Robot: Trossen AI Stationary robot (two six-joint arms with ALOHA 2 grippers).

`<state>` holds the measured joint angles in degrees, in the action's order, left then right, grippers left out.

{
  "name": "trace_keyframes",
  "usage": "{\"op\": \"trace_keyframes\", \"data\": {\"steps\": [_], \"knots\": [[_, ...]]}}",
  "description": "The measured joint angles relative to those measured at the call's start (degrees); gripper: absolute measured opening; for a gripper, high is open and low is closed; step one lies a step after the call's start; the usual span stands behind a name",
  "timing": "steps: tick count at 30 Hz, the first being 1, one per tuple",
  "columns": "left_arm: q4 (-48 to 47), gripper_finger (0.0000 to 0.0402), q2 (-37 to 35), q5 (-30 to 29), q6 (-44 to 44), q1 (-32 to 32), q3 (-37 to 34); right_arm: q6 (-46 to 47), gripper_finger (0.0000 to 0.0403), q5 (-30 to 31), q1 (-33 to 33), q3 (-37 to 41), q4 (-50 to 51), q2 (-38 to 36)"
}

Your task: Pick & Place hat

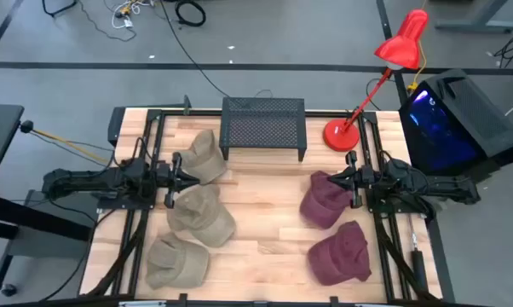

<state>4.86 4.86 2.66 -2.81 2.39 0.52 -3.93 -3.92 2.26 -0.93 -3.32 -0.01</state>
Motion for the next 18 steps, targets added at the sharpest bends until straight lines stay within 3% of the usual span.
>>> {"op": "trace_keyframes", "data": {"steps": [18], "knots": [[0.0, 0.003, 0.0, 0.0, 0.02, 0.0, 0.0, -0.01, 0.0016, 0.0, 0.0, -0.02, -0.01, 0.0]]}}
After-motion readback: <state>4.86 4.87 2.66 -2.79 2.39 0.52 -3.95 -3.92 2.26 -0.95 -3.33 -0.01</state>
